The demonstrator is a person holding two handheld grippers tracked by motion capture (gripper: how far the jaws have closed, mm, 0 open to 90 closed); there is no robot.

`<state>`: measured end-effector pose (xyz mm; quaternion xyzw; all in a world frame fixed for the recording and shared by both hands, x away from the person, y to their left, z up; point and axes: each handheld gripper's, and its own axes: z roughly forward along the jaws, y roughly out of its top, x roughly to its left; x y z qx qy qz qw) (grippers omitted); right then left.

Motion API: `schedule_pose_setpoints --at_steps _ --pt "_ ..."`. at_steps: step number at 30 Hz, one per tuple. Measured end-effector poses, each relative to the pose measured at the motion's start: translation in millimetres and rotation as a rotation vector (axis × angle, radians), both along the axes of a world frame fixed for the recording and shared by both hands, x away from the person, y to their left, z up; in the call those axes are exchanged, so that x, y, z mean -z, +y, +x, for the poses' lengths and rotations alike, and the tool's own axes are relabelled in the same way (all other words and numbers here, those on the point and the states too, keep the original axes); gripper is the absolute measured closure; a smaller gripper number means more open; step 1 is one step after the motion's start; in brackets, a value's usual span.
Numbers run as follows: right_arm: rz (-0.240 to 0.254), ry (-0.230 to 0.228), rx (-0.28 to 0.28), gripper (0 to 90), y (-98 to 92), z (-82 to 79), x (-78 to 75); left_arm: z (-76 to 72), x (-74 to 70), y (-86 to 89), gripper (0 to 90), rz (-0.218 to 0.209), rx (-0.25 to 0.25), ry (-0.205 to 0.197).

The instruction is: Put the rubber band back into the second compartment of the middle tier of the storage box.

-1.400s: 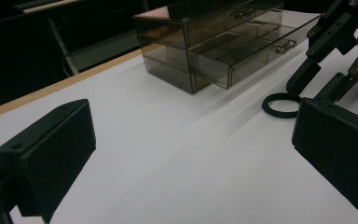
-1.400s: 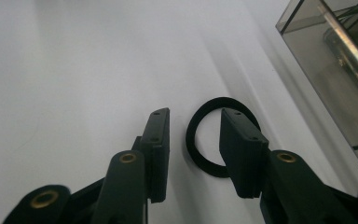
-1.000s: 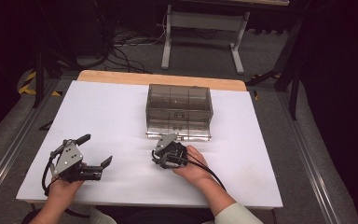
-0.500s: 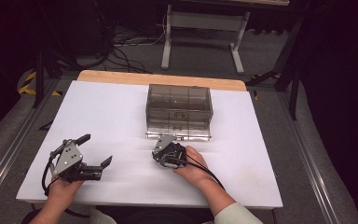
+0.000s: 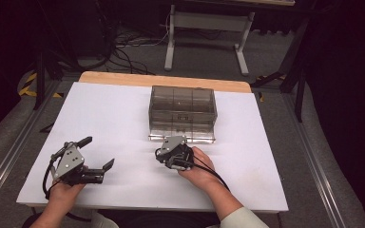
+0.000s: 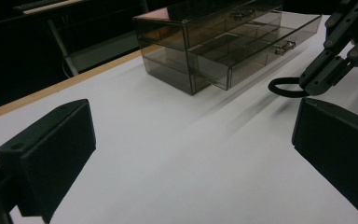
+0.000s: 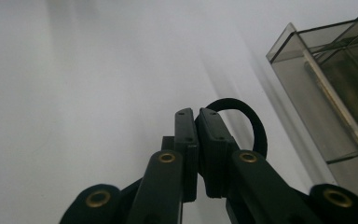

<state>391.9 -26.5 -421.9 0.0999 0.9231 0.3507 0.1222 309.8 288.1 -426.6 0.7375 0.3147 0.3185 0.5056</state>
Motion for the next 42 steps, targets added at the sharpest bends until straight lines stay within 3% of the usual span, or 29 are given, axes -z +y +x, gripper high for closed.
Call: schedule_pose_setpoints --at_steps 19,42 --pt "0.059 -0.017 -0.015 86.5 -11.7 -5.2 -20.4 0.3 0.0 0.2 0.4 0.002 0.0 0.0" --pt "0.066 -0.036 0.002 86.4 -20.6 -2.8 -35.9 0.8 0.4 -0.7 0.4 0.006 -0.002 0.003"
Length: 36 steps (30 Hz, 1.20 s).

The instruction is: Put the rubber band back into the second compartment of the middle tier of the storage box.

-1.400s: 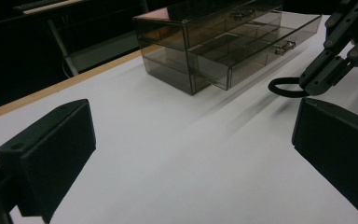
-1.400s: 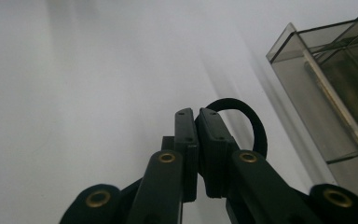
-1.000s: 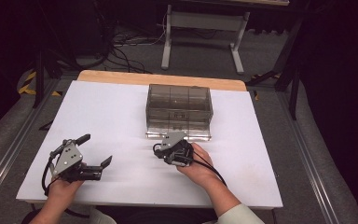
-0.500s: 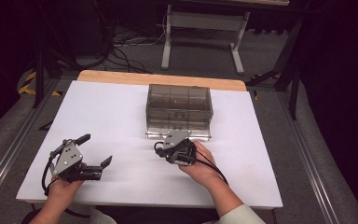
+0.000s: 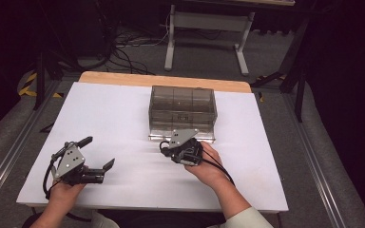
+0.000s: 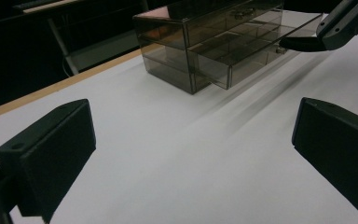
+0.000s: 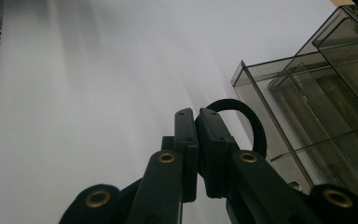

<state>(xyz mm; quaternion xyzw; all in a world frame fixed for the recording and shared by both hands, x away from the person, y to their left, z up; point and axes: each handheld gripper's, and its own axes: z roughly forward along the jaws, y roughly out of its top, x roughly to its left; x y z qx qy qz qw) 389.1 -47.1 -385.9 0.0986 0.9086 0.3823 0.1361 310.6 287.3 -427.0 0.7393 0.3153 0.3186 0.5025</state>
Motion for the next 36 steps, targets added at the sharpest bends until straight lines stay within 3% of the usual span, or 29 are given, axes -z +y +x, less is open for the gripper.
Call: schedule_pose_setpoints --at_steps 21,36 --pt "-0.057 0.004 0.058 86.5 -5.3 23.2 -18.2 0.0 -0.2 0.6 0.4 -0.004 -0.004 -0.004" --pt "-0.081 0.035 0.12 86.4 -8.3 43.7 -17.9 0.2 -0.2 0.9 0.4 -0.002 -0.003 -0.002"
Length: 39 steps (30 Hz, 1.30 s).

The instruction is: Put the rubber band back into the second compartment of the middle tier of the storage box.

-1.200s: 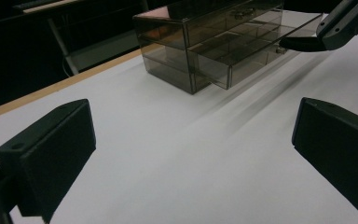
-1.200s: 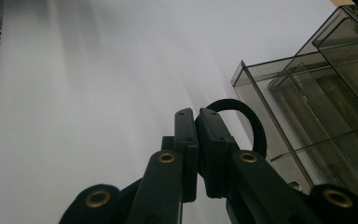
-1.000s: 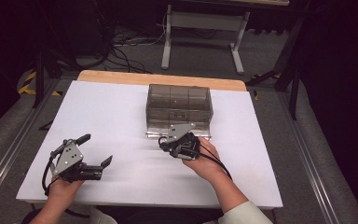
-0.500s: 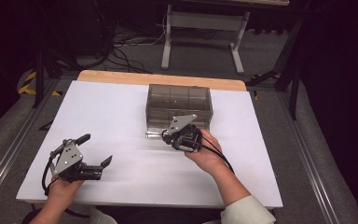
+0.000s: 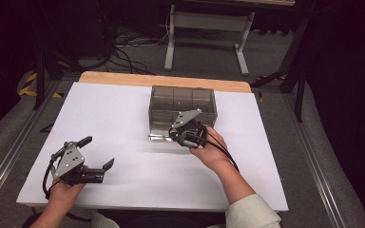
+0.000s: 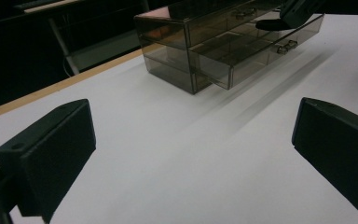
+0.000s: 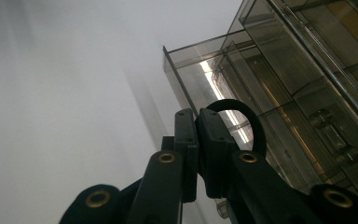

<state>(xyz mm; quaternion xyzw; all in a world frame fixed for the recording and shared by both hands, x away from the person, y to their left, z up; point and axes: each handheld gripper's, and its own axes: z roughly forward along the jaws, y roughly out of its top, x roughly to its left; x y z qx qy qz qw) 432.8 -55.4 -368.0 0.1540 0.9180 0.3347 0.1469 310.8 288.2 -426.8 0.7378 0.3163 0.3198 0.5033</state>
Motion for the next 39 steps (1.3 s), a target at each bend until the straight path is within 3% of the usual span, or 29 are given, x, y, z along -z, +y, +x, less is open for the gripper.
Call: schedule_pose_setpoints --at_steps 28,39 --pt "-0.041 0.05 0.142 86.4 -7.2 33.7 13.5 0.4 -0.2 0.7 0.4 0.012 -0.004 -0.003" --pt "-0.045 0.068 0.152 86.3 -6.9 37.0 16.6 0.0 0.2 0.0 0.4 0.002 0.0 0.004"
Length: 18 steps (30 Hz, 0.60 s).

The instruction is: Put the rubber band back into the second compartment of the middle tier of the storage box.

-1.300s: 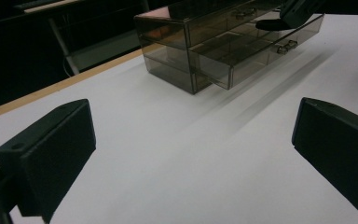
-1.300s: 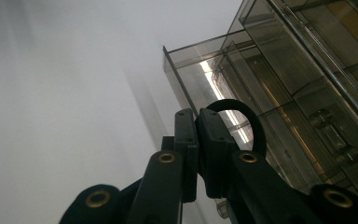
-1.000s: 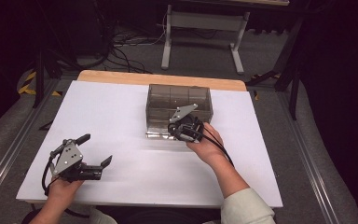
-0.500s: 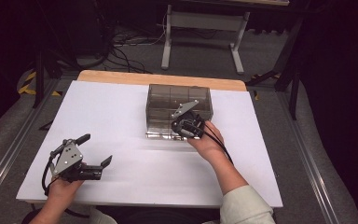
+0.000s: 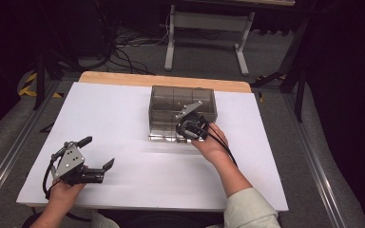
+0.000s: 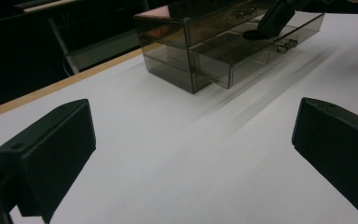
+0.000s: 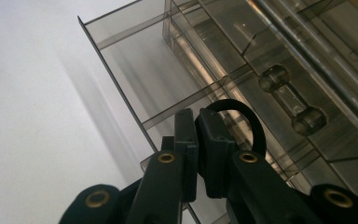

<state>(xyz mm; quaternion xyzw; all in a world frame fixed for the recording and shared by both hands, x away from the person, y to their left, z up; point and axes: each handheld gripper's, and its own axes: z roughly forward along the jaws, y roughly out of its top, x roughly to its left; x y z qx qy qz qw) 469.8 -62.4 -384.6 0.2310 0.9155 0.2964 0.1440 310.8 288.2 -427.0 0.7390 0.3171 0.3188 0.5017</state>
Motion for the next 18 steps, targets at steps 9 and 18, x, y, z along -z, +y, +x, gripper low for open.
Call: schedule_pose_setpoints --at_steps 9,18 --pt "-0.002 0.021 0.004 84.8 0.9 2.7 3.1 0.0 0.0 0.0 0.4 0.0 0.0 0.0" --pt "0.031 -0.007 -0.018 90.0 -3.4 -5.8 -6.9 1.0 0.4 -0.6 0.4 0.0 0.004 0.004"
